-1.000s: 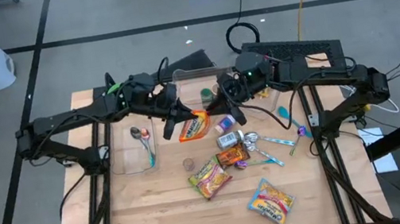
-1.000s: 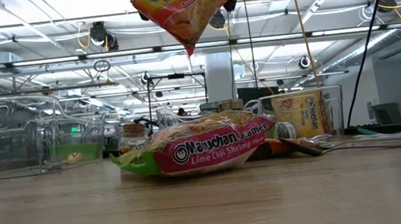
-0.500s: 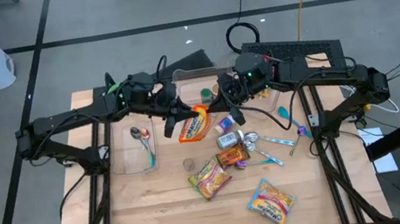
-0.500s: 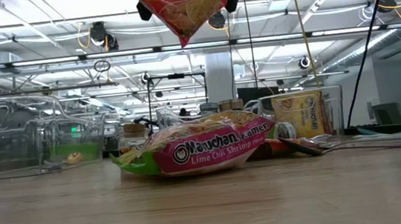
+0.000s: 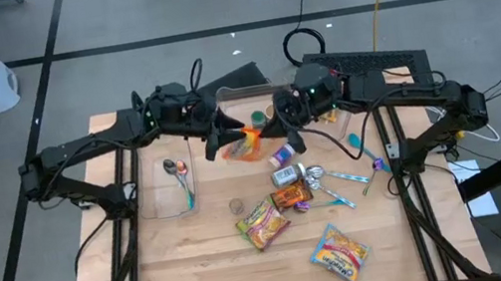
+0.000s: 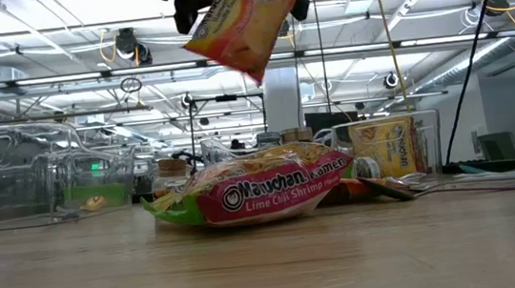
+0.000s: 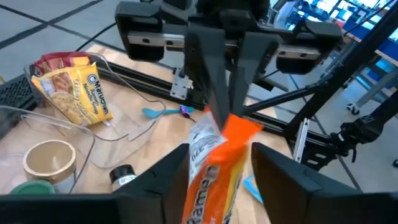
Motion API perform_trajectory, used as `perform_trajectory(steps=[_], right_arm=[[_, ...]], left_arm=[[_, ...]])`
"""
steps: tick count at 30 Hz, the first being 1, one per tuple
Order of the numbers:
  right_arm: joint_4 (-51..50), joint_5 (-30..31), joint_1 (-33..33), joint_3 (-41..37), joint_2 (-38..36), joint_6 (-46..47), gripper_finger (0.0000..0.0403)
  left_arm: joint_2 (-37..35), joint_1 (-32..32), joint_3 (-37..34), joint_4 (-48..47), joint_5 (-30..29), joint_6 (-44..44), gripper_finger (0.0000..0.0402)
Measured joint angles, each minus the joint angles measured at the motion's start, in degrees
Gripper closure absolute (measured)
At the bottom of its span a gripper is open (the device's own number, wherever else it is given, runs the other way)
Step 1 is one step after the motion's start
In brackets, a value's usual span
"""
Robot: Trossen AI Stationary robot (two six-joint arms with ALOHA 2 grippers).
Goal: Pick & Place Food Item
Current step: Put the orange noodle pack into the right transparent bin
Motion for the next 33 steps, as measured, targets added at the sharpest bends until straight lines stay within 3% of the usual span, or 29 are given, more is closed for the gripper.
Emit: perform_trajectory(steps=[7,22,33], right_arm=[[-1.92,-0.23,-4.0,0.03,-3.18,1.09,0.0403],[-18.03,1.71,-15.19,0.0,-13.14,1.73,0.0403],[-29.33,6.11,-21.58,0.02,-15.07,-1.35,0.0403]], left_arm=[[-0.99,2.44,0.03,0.15,3.23,2.57,0.0187],[-2.53,8.51,0.02,-2.32,5.02,4.59,0.0188],[-2.62,10.4,0.0,-6.77,6.41,7.97,0.0188]])
